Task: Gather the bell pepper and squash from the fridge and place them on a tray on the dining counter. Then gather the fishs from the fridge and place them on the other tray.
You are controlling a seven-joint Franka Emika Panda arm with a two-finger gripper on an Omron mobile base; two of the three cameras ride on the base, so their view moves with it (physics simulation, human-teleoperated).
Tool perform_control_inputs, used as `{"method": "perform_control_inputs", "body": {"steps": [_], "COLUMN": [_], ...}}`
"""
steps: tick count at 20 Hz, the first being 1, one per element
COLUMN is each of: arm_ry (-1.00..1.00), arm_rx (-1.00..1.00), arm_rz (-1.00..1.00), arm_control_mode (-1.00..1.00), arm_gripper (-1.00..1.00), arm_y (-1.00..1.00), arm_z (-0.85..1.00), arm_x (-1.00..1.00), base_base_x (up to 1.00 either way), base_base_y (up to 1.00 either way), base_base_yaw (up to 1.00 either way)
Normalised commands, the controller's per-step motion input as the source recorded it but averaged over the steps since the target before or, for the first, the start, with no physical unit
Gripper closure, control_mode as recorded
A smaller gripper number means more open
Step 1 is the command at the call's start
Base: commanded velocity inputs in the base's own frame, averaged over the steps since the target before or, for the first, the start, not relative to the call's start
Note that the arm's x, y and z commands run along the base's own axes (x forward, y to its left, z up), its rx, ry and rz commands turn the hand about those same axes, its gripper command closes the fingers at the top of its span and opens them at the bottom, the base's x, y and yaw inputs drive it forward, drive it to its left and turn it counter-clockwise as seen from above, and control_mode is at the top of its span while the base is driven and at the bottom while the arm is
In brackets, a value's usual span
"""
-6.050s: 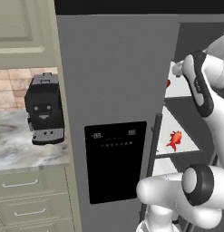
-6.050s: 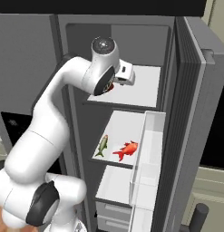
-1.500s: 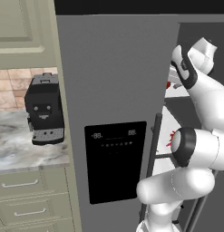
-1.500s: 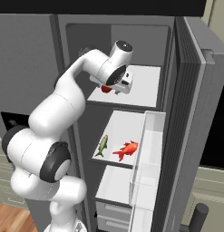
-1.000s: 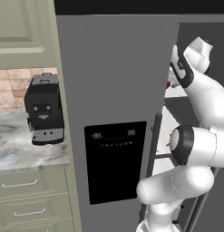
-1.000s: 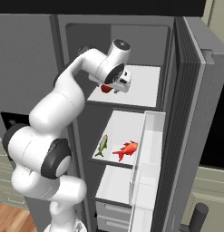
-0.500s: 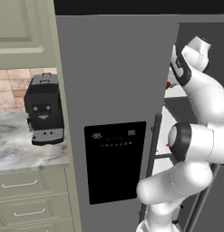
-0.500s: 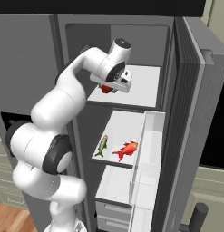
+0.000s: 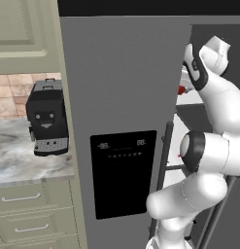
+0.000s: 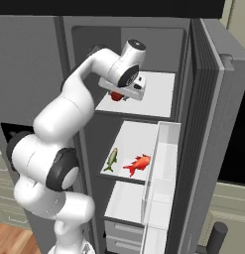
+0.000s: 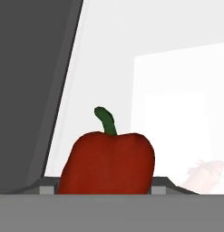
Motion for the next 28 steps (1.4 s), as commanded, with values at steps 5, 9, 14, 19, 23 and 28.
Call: {"method": "perform_control_inputs", "body": {"steps": [5,9,14,19,23,28], "arm_ry": [-0.10,-0.24,-0.10,-0.07,-0.09,-0.13], "arm_rx": [0.06,0.03,-0.07,-0.13,-0.05,-0.01], "arm_rz": [0.00,0.00,-0.01,-0.07,-0.12,-0.09], "arm_control_mode": [-1.00,-1.00,-1.00,-1.00,-1.00,-1.00], "arm_gripper": [1.00,1.00,1.00,1.00,1.00,1.00], "arm_y": [0.00,0.06,0.31,0.23,0.15,0.17], "arm_z": [0.00,0.02,0.16,0.28,0.17,0.25], "arm_x": [-0.89,-1.00,-1.00,-1.00,-1.00,-0.91], "base_base_x": [0.00,0.00,0.00,0.00,0.00,0.00], "base_base_y": [0.00,0.00,0.00,0.00,0.00,0.00], "base_base_yaw": [0.00,0.00,0.00,0.00,0.00,0.00]}}
